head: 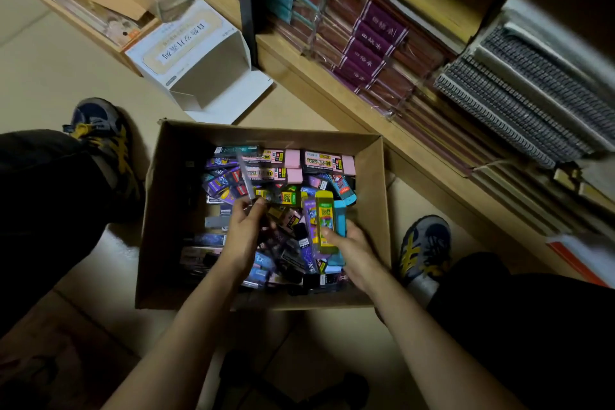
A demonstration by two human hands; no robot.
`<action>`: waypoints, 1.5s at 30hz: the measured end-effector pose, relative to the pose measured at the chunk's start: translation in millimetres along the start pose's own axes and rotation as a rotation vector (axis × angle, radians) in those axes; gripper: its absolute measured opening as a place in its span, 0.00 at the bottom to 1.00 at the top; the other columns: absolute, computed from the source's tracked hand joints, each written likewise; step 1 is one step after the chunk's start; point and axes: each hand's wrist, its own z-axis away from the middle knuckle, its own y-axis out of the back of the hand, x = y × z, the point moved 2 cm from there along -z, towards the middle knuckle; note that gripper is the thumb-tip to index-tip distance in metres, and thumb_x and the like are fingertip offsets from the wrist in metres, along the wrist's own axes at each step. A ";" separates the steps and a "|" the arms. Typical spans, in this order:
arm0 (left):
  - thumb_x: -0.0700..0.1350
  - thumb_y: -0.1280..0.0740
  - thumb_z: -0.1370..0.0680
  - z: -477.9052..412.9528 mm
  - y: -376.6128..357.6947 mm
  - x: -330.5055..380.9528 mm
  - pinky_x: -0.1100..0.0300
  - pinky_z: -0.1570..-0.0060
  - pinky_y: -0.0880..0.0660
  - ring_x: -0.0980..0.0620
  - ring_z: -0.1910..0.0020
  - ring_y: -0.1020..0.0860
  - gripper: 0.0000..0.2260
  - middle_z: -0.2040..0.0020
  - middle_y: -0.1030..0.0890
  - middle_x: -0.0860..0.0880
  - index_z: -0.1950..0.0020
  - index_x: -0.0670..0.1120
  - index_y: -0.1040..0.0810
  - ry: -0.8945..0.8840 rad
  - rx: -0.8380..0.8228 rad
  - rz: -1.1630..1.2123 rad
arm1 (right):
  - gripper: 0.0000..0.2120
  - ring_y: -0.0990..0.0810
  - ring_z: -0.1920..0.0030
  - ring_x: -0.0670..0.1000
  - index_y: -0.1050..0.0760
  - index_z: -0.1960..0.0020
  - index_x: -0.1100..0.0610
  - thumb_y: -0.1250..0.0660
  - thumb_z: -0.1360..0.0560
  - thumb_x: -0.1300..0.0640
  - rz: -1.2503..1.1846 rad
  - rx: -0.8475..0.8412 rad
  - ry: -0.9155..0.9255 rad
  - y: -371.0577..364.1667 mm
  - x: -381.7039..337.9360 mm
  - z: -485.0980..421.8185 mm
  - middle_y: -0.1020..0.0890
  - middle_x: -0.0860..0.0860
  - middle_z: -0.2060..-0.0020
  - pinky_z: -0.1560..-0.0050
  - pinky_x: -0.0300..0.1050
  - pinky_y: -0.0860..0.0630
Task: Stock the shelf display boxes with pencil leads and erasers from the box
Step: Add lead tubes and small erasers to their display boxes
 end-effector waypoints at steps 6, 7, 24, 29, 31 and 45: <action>0.41 0.41 0.21 8.3 -23.3 15.8 0.66 0.75 0.34 0.55 0.74 0.30 0.10 0.70 0.29 0.50 0.62 0.48 0.30 0.067 -0.134 -0.109 | 0.13 0.19 0.50 0.51 0.26 0.41 0.58 0.36 0.24 0.67 -0.141 -0.094 0.232 -26.0 -56.9 8.4 0.17 0.53 0.50 0.48 0.44 0.23; 0.42 0.41 0.21 12.2 -27.8 20.8 0.67 0.77 0.35 0.54 0.75 0.32 0.10 0.72 0.30 0.51 0.62 0.47 0.30 0.057 -0.154 -0.087 | 0.13 0.19 0.51 0.51 0.26 0.41 0.58 0.37 0.24 0.67 -0.157 -0.121 0.262 -30.7 -63.8 11.7 0.17 0.53 0.50 0.48 0.45 0.23; 0.54 0.29 0.27 94.5 -60.7 169.0 0.59 0.61 0.20 0.50 0.57 0.16 0.10 0.54 0.15 0.46 0.50 0.51 0.18 -0.429 -0.498 -0.053 | 0.15 0.23 0.41 0.49 0.32 0.37 0.50 0.41 0.21 0.63 0.195 -0.265 0.591 -55.3 -192.3 144.9 0.21 0.51 0.43 0.39 0.46 0.26; 0.53 0.28 0.28 117.5 -78.9 233.3 0.61 0.68 0.23 0.51 0.62 0.17 0.09 0.58 0.15 0.48 0.52 0.51 0.17 -0.508 -0.549 -0.066 | 0.12 0.23 0.40 0.54 0.28 0.40 0.49 0.43 0.20 0.61 0.145 -0.305 0.691 -53.6 -244.6 178.6 0.20 0.51 0.44 0.36 0.54 0.28; 0.53 0.27 0.29 124.7 -86.8 255.9 0.61 0.70 0.23 0.51 0.63 0.17 0.09 0.59 0.15 0.48 0.53 0.50 0.17 -0.553 -0.529 -0.071 | 0.11 0.20 0.49 0.49 0.25 0.45 0.47 0.45 0.19 0.56 0.102 -0.287 0.702 -51.2 -264.0 190.1 0.17 0.47 0.53 0.45 0.48 0.24; 0.54 0.29 0.33 127.0 -98.6 335.6 0.58 0.63 0.20 0.46 0.56 0.16 0.15 0.53 0.15 0.44 0.50 0.48 0.19 -0.606 -0.512 -0.114 | 0.04 0.19 0.61 0.43 0.25 0.51 0.57 0.34 0.25 0.63 0.185 -0.058 0.852 -21.3 -352.3 219.1 0.18 0.49 0.61 0.62 0.34 0.24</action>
